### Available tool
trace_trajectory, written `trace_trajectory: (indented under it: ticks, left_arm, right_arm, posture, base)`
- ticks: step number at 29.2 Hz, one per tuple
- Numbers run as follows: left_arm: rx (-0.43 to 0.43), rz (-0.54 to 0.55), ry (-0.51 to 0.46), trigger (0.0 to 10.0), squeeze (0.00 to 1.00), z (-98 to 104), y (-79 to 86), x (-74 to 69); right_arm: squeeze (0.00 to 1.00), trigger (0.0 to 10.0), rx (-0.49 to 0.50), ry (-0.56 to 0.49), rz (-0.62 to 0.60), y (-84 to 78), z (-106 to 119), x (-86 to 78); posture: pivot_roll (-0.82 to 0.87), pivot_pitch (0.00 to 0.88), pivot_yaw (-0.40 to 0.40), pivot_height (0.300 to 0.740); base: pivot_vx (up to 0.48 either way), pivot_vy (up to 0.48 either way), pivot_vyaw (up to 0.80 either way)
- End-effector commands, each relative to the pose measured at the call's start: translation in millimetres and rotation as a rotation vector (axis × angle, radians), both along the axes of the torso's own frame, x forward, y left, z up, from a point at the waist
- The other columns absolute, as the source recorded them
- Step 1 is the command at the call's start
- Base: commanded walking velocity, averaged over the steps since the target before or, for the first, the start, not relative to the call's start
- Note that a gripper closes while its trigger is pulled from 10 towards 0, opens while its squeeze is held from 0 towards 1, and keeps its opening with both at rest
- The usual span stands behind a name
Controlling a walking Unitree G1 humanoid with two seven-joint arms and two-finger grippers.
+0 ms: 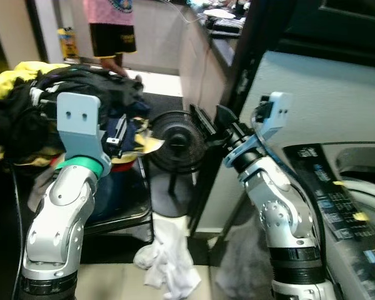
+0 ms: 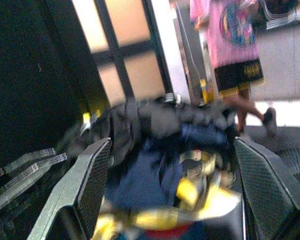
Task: Clothes washing
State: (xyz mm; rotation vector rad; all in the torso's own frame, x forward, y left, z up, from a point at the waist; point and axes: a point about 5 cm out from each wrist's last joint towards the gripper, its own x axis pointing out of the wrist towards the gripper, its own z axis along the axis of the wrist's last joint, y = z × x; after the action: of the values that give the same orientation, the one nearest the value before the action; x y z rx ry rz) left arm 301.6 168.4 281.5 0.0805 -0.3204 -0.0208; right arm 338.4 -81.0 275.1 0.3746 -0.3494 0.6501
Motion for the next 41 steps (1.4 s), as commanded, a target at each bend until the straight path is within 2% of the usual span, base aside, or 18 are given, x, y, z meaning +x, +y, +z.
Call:
trace_trajectory:
  ticks: [1,2,3,5,13,14,17,18,20,21,23,26,31,32,34,36,41]
  left_arm:
    - [0.014,-0.013,0.008,10.0,0.00,-3.2,-4.3,-0.2]
    - [0.022,0.009,0.051,10.0,0.00,-18.3,1.0,-0.7]
    - [0.022,0.009,0.051,10.0,0.00,-18.3,1.0,-0.7]
    - [0.011,0.017,0.111,10.0,0.00,-38.3,5.1,-0.9]
    - [-0.034,0.032,0.178,10.0,0.00,-61.2,8.6,-0.7]
    - [-0.041,0.043,0.203,10.0,0.00,-68.7,10.3,-0.3]
    - [-0.155,0.115,0.256,10.0,0.00,-97.5,27.3,0.8]
    - [-0.155,0.115,0.256,10.0,0.00,-97.5,27.3,0.8]
    - [-0.235,0.186,0.296,10.0,0.00,-119.8,43.5,-2.9]
    - [-0.235,0.186,0.296,10.0,0.00,-119.8,43.5,-2.9]
    - [-0.238,0.193,0.345,10.0,0.00,-134.9,50.5,-6.7]
    - [-0.190,0.178,0.408,10.0,0.00,-150.9,53.3,-10.9]
    - [-0.211,0.108,0.417,10.0,0.00,-159.5,47.5,-12.6]
    - [-0.183,0.083,0.406,10.0,0.00,-161.8,45.0,-12.6]
    - [-0.179,0.066,0.415,10.0,0.00,-167.3,42.5,-11.7]
    - [-0.147,0.090,0.414,10.0,0.00,-174.3,40.2,-9.2]
    - [-0.139,0.088,0.416,10.0,0.00,-181.2,35.5,-6.5]
  right_arm:
    - [0.00,10.0,-0.024,-0.004,-0.011,-3.5,-1.3,-0.1]
    - [0.00,10.0,-0.058,0.013,0.000,0.1,-10.6,-0.6]
    - [0.00,10.0,-0.058,0.013,0.000,0.1,-10.6,-0.6]
    - [0.00,10.0,-0.081,0.043,0.006,2.2,-22.7,-0.8]
    - [0.00,10.0,-0.101,0.096,0.011,4.7,-43.6,-1.8]
    - [0.00,10.0,-0.114,0.125,0.012,6.1,-54.1,-2.3]
    - [0.00,10.0,-0.189,0.260,-0.011,8.1,-96.7,-3.9]
    - [0.00,10.0,-0.189,0.260,-0.011,8.1,-96.7,-3.9]
    - [0.00,10.0,-0.259,0.317,-0.039,8.2,-121.2,-4.8]
    - [0.00,10.0,-0.259,0.317,-0.039,8.2,-121.2,-4.8]
    - [0.00,10.0,-0.301,0.369,-0.090,7.0,-139.3,-3.9]
    - [0.00,10.0,-0.331,0.395,-0.173,5.1,-157.5,-3.7]
    - [0.00,10.0,-0.292,0.448,-0.229,-1.0,-169.1,-5.6]
    - [0.00,10.0,-0.283,0.447,-0.253,-4.3,-172.0,-7.7]
    - [0.00,10.0,-0.263,0.454,-0.263,-7.0,-174.4,-10.0]
    - [0.00,10.0,-0.246,0.440,-0.261,-10.3,-175.1,-13.3]
    - [0.00,10.0,-0.223,0.403,-0.229,-12.2,-173.9,-11.7]
  posture:
    - [0.00,0.022,-0.096,0.740]
    - [0.01,0.021,-0.089,0.740]
    - [0.01,0.021,-0.089,0.740]
    - [0.01,0.020,-0.076,0.740]
    - [0.03,0.014,-0.048,0.740]
    - [0.04,0.013,-0.040,0.740]
    - [0.06,0.000,-0.018,0.740]
    - [0.06,0.000,-0.018,0.740]
    - [0.07,0.000,-0.007,0.740]
    - [0.07,0.000,-0.007,0.740]
    - [0.08,0.000,0.007,0.740]
    - [0.09,0.000,0.055,0.740]
    - [0.08,0.000,0.071,0.740]
    - [0.06,0.000,0.076,0.740]
    - [0.05,0.000,0.067,0.740]
    - [0.04,0.000,0.056,0.740]
    - [0.03,0.000,0.037,0.740]
  base:
    - [0.000,0.480,0.00]
    - [0.000,0.000,0.00]
    - [0.000,0.000,0.00]
    - [0.000,-0.240,0.00]
    - [0.000,-0.360,0.00]
    - [0.000,0.000,0.00]
    - [0.000,0.000,0.00]
    - [0.000,0.000,0.00]
    - [0.000,0.000,0.00]
    - [0.000,0.000,0.00]
    - [0.000,0.000,0.00]
    - [0.000,0.000,0.00]
    - [0.000,0.000,0.00]
    - [0.000,0.000,0.00]
    - [0.000,0.000,0.00]
    - [0.000,0.000,0.00]
    - [0.000,0.000,0.00]
